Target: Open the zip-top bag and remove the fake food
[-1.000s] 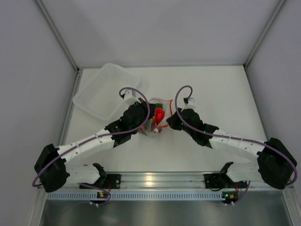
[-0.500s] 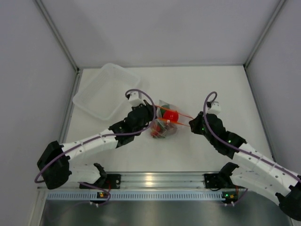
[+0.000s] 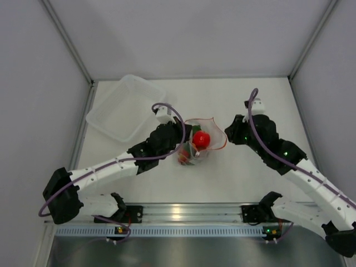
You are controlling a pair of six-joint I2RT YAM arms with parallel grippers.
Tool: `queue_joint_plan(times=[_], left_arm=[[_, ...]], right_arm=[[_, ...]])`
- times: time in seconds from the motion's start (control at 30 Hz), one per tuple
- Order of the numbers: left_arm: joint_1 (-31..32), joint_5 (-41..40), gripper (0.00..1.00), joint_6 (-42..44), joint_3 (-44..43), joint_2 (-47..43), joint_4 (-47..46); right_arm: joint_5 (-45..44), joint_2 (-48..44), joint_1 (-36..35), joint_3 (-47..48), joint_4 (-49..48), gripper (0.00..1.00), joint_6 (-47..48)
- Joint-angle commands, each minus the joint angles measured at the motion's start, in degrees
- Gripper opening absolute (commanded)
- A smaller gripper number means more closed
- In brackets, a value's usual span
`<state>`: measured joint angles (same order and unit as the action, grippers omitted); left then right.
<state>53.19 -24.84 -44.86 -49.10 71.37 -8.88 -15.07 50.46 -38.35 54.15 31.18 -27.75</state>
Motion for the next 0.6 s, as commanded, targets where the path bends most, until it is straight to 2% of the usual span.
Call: queue_joint_plan(times=[0.0, 0.23, 0.4, 0.57], left_arm=[[1.3, 0.5, 0.0, -3.0, -3.4, -0.1, -2.8], [1.9, 1.8, 0.0, -7.2, -6.6, 2.3, -2.9], [2.1, 2.8, 0.0, -11.6, -9.3, 4.6, -2.9], [3.7, 0.4, 0.0, -17.4, -11.5, 6.7, -2.9]], right_arm=[[2.2, 1.2, -1.0, 7.4, 4.9, 0.27, 4.2], [2.9, 6.7, -8.5, 15.5, 5.8, 0.28, 6.1], [1.5, 9.7, -12.4, 13.8, 3.9, 0.27, 5.5], [-1.6, 8.3, -12.9, 11.1, 3.4, 0.27, 5.7]])
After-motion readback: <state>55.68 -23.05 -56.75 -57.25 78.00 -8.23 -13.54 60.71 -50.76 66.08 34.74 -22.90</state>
